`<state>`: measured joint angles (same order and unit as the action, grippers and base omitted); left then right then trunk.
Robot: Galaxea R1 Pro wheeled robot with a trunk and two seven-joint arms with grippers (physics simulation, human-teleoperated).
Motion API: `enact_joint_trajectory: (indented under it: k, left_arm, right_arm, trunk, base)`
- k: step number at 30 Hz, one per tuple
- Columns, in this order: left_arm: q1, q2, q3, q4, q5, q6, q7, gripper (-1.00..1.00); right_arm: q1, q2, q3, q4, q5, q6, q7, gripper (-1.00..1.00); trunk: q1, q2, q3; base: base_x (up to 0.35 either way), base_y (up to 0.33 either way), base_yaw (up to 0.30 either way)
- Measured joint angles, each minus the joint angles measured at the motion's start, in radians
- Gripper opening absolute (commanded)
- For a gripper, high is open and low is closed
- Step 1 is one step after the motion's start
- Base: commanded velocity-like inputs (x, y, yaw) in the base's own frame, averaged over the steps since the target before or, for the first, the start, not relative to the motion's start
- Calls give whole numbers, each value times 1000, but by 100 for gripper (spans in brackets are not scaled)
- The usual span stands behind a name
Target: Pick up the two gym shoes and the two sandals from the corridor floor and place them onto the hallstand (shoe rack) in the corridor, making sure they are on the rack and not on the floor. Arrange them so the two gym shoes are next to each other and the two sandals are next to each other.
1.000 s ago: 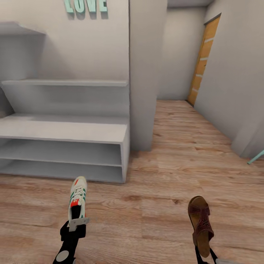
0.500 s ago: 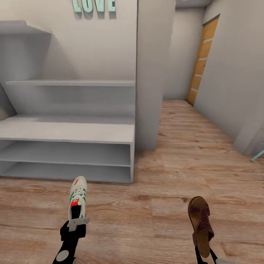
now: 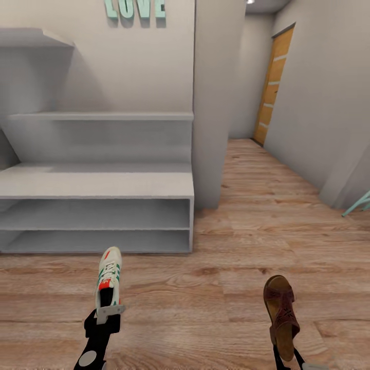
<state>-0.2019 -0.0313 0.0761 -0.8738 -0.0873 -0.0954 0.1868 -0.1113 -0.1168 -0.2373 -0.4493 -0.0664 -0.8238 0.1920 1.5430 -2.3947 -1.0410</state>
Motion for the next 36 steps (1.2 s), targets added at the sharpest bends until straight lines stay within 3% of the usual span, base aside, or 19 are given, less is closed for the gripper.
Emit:
enact_joint_trajectory:
  k: [15,29,36]
  left_arm:
    - [0,1,0,0,0,0,0,-100]
    - [0,2,0,0,0,0,0,-100]
    - [0,2,-1,-1,-2,-2,0,-100]
  right_arm:
    - [1,0,0,1,0,0,0,-100]
    - [0,1,0,-1,0,0,0,-100]
    - [1,1,-1,-3,-1,0,0,-100]
  trunk:
    - [0,0,0]
    - [0,0,0]
    - [0,0,0]
  base:
    - [-144,298,0]
    - [-18,303,0]
    - [0,57,0]
